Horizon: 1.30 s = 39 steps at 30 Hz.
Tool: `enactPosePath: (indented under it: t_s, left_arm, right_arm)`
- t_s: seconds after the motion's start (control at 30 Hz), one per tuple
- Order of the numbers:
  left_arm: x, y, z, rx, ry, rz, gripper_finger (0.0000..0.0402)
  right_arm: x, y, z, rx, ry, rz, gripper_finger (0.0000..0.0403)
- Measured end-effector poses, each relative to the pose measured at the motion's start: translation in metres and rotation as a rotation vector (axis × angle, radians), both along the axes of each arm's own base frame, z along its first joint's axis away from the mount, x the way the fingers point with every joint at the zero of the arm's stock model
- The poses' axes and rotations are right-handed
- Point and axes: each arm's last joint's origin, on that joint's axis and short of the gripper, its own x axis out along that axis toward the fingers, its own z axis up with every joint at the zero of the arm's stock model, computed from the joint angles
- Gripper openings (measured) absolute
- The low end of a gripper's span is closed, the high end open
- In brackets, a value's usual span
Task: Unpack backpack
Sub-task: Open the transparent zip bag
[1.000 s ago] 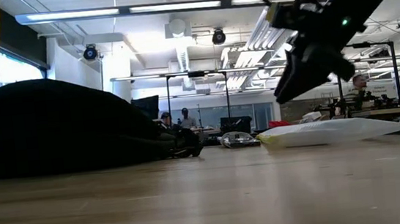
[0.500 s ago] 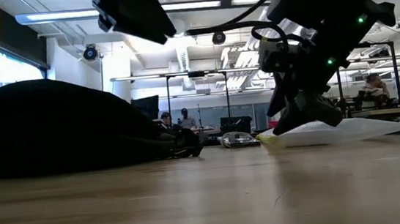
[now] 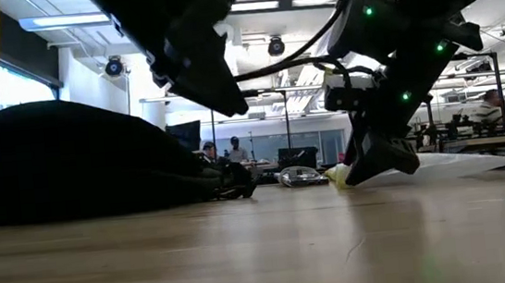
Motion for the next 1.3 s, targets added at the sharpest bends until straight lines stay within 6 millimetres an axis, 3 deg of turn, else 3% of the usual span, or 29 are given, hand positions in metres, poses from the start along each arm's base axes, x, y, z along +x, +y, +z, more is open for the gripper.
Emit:
enactPosePath:
  t_s: [0.37,0.6,0.8,0.93,1.07,1.3]
  left_arm:
    - [-0.006,0.006,-0.001,0.115,0.053,0.055,0.0168]
    - [-0.007,0.009,-0.003,0.161,0.067,0.083,0.0168]
    - [-0.006,0.01,-0.005,0.196,0.062,0.106,0.0168]
    - [-0.004,0.011,-0.005,0.219,0.053,0.105,0.0168]
    - [-0.004,0.011,-0.004,0.222,0.051,0.103,0.0168]
    - [-0.002,0.011,-0.004,0.216,0.031,0.11,0.0168]
  right_arm:
    - [-0.003,0.01,0.0,0.131,-0.029,-0.044,0.0014]
    - [0.003,0.062,0.03,0.105,0.056,0.081,0.0]
    - [0.012,0.131,0.07,0.132,-0.075,0.322,0.0]
    - [0.005,0.162,0.085,0.129,-0.133,0.404,0.0]
    - [-0.003,0.167,0.082,0.058,-0.188,0.35,0.0]
    - [-0.005,0.152,0.068,0.063,-0.191,0.246,0.0]
